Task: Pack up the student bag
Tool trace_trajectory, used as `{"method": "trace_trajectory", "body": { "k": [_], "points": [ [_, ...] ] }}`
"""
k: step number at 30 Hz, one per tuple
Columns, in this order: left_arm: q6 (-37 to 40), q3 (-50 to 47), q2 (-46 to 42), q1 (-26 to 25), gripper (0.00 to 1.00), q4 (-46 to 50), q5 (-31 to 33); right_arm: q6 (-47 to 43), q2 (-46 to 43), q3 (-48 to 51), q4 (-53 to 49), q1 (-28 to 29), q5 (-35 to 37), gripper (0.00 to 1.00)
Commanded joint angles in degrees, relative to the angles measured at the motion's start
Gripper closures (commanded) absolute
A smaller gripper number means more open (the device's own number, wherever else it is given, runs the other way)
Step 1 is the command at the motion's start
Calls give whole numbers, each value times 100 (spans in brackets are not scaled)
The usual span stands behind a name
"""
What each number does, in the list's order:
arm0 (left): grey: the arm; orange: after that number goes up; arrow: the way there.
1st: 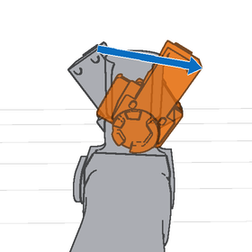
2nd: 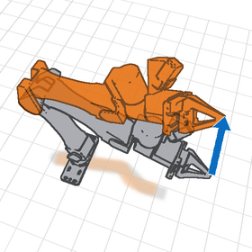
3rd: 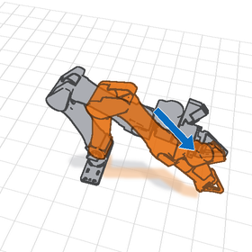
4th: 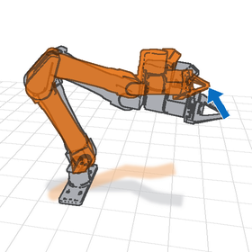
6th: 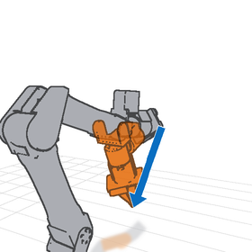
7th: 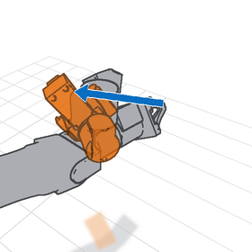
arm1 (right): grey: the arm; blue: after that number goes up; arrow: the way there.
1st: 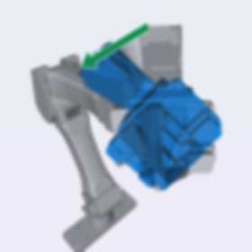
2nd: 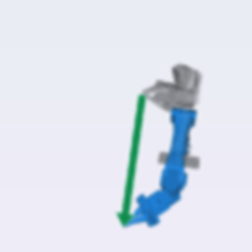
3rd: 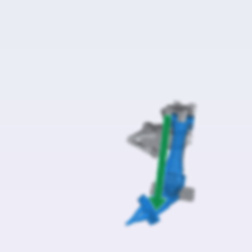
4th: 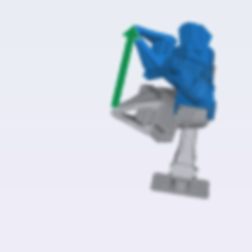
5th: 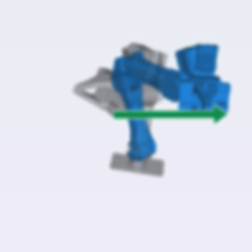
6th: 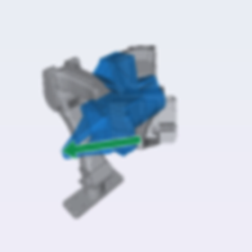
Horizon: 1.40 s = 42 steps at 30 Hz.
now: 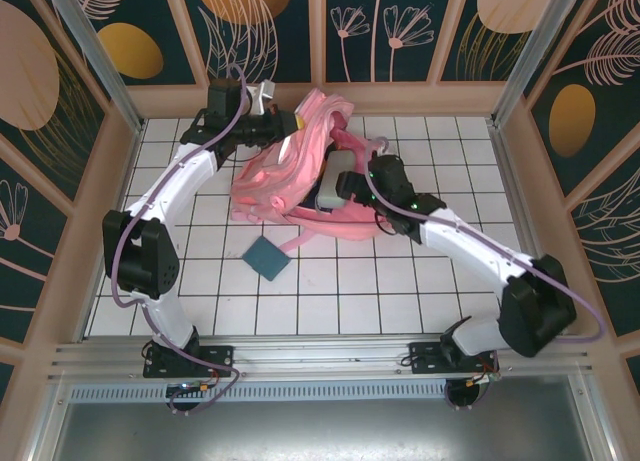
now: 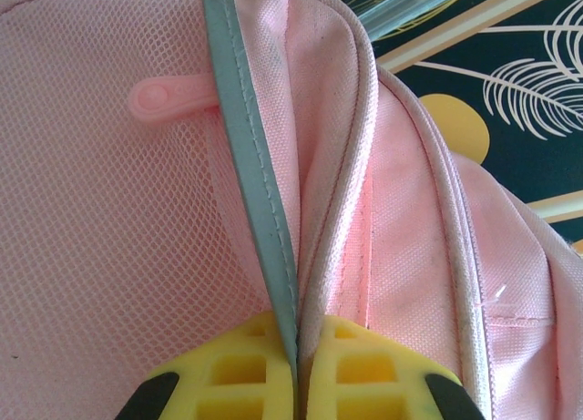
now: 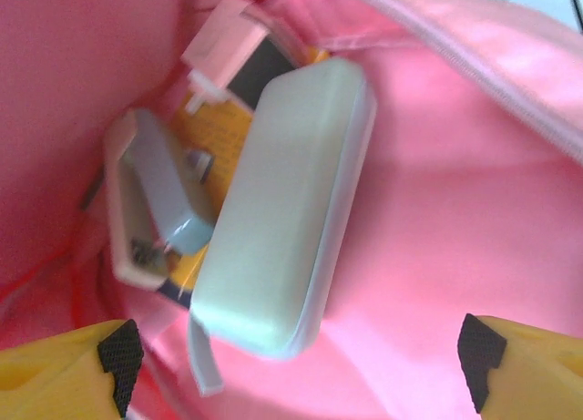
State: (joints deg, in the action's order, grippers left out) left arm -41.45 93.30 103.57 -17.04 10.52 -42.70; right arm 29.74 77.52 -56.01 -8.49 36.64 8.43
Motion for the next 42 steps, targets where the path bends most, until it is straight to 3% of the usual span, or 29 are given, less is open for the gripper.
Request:
{"method": "trace_trajectory", "body": {
  "k": [1,6,11,14,19,23,31,35,42],
  "points": [
    [1,-12,94,3,100,-587,-11,-443,-523,489,590,450,-685,10],
    [30,115,310,-9,100,-561,-39,-732,-334,761,766,1504,-1030,17],
    [73,188,314,-6,100,-529,6,-1127,1331,-284,106,2420,-419,11],
    [111,203,254,-7,100,-483,30,-1471,2365,-1226,-451,2637,-270,6],
    [210,146,96,5,100,-404,68,-1964,3384,-2338,-961,2668,-326,1],
    [238,76,-7,10,100,-402,57,-2331,4010,-3088,-1481,2558,-1091,1],
    [247,-66,-179,12,100,-472,49,-2701,4786,-3740,-2171,2491,-1717,2],
    [170,-35,-148,12,100,-532,16,-2682,4863,-3664,-2191,2523,-1546,8],
    [85,-31,-113,19,100,-621,-38,-2657,5185,-3682,-2465,2654,-623,12]
  ]
}}
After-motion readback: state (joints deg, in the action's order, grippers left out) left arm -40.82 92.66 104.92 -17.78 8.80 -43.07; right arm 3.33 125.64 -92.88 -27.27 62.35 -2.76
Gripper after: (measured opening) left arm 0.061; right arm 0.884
